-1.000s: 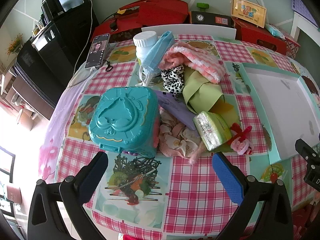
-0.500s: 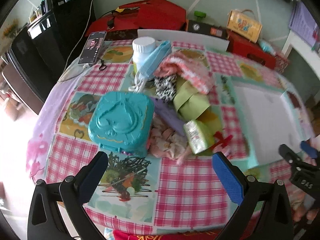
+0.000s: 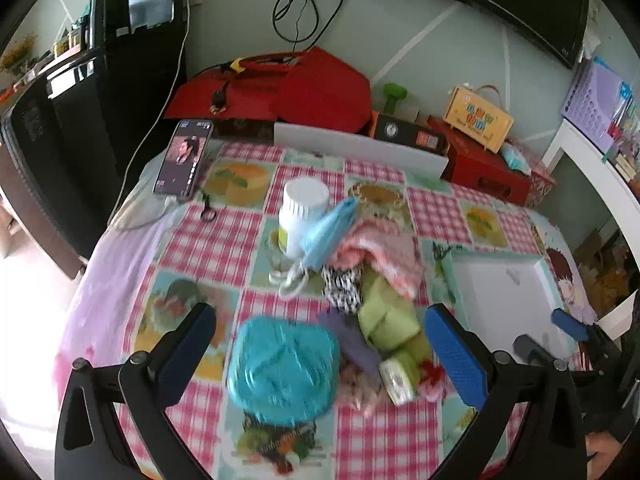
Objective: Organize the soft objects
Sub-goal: 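Grasp the blue face mask with the left tool while the right tool grasps the pink fuzzy towel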
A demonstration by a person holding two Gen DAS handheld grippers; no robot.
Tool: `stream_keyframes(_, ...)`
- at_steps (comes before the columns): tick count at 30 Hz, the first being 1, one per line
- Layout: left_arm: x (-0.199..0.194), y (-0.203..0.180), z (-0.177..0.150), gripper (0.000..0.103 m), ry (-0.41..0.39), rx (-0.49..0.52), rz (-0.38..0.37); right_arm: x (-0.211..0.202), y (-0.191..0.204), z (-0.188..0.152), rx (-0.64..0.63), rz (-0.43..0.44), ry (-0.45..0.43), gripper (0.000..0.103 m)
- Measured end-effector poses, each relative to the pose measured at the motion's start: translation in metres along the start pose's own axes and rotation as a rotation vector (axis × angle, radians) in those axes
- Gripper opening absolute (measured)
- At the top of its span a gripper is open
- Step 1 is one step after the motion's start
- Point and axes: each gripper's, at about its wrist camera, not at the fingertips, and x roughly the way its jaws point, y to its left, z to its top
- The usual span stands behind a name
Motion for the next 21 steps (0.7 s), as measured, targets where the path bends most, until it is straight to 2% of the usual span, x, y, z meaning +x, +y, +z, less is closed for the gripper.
stream_keyframes(4, 0.012, 0.006, 0.014, 0.103, 0.013, 0.014, 0.009, 0.017, 0.019, 0.013, -0.046, 0.041, -0.003, 0.103)
stream_keyframes(8, 0.032, 0.014, 0.027, 0.103, 0.066, -0.002, 0.042, 0.035, 0.038, 0.027, -0.097, 0.027, -0.017, 0.103)
stream_keyframes(11, 0.047, 0.017, 0.032, 0.103, 0.092, 0.021, 0.039, 0.049, 0.048, 0.035, -0.131, 0.023, -0.016, 0.103)
stream_keyframes(16, 0.074, 0.018, 0.048, 0.103, 0.145, 0.072, 0.034, 0.078, 0.058, 0.048, -0.186, 0.024, 0.034, 0.101)
stream_keyframes(19, 0.093, 0.013, 0.057, 0.103, 0.178, 0.113, 0.046, 0.098, 0.063, 0.054, -0.216, 0.026, 0.072, 0.093)
stream_keyframes(21, 0.105, 0.009, 0.059, 0.103, 0.201, 0.134, 0.057, 0.113, 0.067, 0.056, -0.223, 0.026, 0.101, 0.091)
